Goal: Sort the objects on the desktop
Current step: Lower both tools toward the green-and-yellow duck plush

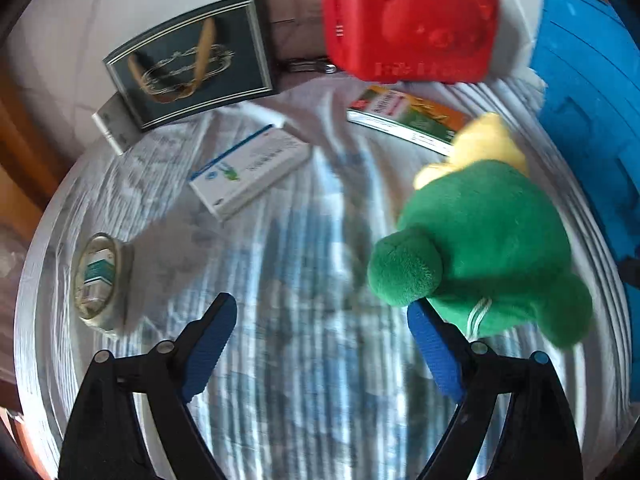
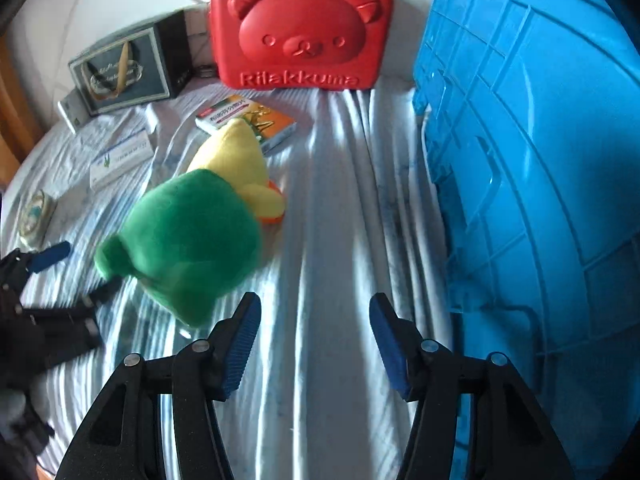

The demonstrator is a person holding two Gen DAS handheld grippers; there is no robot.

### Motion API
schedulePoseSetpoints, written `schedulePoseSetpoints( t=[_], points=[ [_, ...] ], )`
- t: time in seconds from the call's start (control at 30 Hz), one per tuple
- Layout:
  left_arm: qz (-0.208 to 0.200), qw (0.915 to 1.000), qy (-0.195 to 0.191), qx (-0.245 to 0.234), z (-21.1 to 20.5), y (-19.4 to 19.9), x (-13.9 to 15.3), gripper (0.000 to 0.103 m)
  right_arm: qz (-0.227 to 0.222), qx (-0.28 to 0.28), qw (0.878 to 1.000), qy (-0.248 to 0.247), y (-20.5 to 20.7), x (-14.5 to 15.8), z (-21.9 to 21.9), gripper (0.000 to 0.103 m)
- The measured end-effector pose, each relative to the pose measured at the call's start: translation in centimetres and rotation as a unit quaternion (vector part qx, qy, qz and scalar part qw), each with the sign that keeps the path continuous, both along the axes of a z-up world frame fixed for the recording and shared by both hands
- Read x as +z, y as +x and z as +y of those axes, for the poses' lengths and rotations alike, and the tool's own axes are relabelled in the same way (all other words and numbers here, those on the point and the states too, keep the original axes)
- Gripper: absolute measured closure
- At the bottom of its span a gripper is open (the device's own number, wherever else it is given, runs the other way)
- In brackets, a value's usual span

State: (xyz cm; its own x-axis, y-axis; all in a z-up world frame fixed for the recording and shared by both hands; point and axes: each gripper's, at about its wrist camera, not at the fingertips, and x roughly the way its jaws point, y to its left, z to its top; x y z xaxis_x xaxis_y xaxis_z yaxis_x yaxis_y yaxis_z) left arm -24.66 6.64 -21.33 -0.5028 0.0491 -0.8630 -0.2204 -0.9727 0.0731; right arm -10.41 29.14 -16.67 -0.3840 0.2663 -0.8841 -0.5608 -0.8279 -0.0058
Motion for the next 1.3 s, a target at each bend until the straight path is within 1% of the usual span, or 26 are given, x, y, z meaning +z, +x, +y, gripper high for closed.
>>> schedulePoseSetpoints(
  t=[0.07,0.13,0.2,0.27,0.33,0.43,0.47,0.53,0.6,0.67,0.73,0.77,0.83,0.9,0.93,0.97,1.0,1.03,1.07,1.1,1.13,1.3],
  points=[
    [0.007,0.9997,-0.007,0.024,-2.0,-0.7,0.4,0.014,-0.008,0.009,1.0,-0.016,-1.3,-1.0,-0.1,0.047],
    [0.02,0.9989,-0.005,0.042,-3.6,-0.5,1.1,0.014,-0.009,0.039,0.998,-0.052,-3.2,-2.2,-0.9,0.047],
    [0.027,0.998,0.007,0.056,-5.0,-0.1,1.8,0.014,-0.008,0.075,0.993,-0.093,-5.4,-3.7,-2.5,0.047],
    [0.036,0.9971,0.01,0.067,-6.0,0.8,2.6,0.014,0.005,0.104,0.988,-0.115,-7.3,-4.5,-4.1,0.047],
    [0.04,0.9962,0.016,0.076,-6.8,1.5,3.3,0.014,0.023,0.13,0.983,-0.13,-9.2,-4.7,-5.9,0.047],
    [0.05,0.9944,0.03,0.088,-7.4,2.4,4.3,0.014,0.086,0.185,0.961,-0.188,-10.8,-3.8,-8.0,0.047],
    [0.054,0.9941,0.033,0.089,-7.3,2.6,4.6,0.014,0.093,0.192,0.959,-0.186,-11.0,-3.4,-8.5,0.047],
    [0.053,0.9941,0.044,0.084,-6.6,2.7,4.9,0.014,0.1,0.188,0.963,-0.167,-10.6,-2.5,-8.7,0.044],
    [0.049,0.9937,0.068,0.074,-5.4,3.0,5.0,0.014,0.111,0.169,0.965,-0.166,-9.5,-2.0,-7.7,0.038],
    [0.048,0.9933,0.087,0.058,-3.4,3.5,5.0,0.014,0.112,0.137,0.975,-0.138,-7.9,-1.5,-6.2,0.031],
    [0.05,0.9931,0.095,0.045,-1.1,4.1,4.9,0.014,0.11,0.105,0.983,-0.106,-5.8,-1.0,-4.6,0.025],
    [0.049,0.9928,0.102,0.038,0.1,4.2,4.9,0.014,0.107,0.089,0.985,-0.099,-5.0,-1.0,-3.7,0.023],
    [0.041,0.9926,0.113,0.021,2.6,4.3,4.6,0.014,0.103,0.054,0.989,-0.086,-3.0,-0.9,-1.9,0.021],
    [0.032,0.9946,0.099,-0.002,5.4,3.8,3.8,0.014,0.093,0.028,0.993,-0.071,-1.9,-1.0,-0.3,0.017],
    [0.029,0.9957,0.087,-0.012,6.6,3.5,3.2,0.014,0.089,0.012,0.994,-0.062,-1.2,-1.1,0.3,0.014],
    [0.024,0.9971,0.071,-0.012,7.5,3.1,2.4,0.014,0.083,0.0,0.995,-0.054,-0.8,-1.1,0.9,0.013],
    [0.015,0.9976,0.067,-0.013,8.1,2.6,1.6,0.014,0.077,-0.008,0.996,-0.049,-0.7,-1.3,1.4,0.012],
    [0.0,0.9971,0.073,-0.019,8.4,2.2,0.6,0.014,0.079,-0.01,0.995,-0.056,-0.3,-1.5,2.0,0.009],
    [-0.009,0.9972,0.072,-0.017,8.4,1.9,-0.1,0.01,0.08,-0.014,0.995,-0.062,-0.1,-1.6,2.5,0.009],
    [-0.004,0.9975,0.069,-0.015,8.3,1.9,-0.4,0.006,0.078,-0.016,0.995,-0.065,0.0,-1.7,2.8,0.009],
    [0.005,0.9974,0.069,-0.02,7.9,1.9,-0.4,0.006,0.079,-0.014,0.994,-0.069,0.0,-1.7,2.9,0.009],
    [0.027,0.999,0.017,-0.031,4.9,2.0,-0.5,0.0,0.08,0.002,0.992,-0.095,-0.8,-2.5,2.6,0.008]
  ],
)
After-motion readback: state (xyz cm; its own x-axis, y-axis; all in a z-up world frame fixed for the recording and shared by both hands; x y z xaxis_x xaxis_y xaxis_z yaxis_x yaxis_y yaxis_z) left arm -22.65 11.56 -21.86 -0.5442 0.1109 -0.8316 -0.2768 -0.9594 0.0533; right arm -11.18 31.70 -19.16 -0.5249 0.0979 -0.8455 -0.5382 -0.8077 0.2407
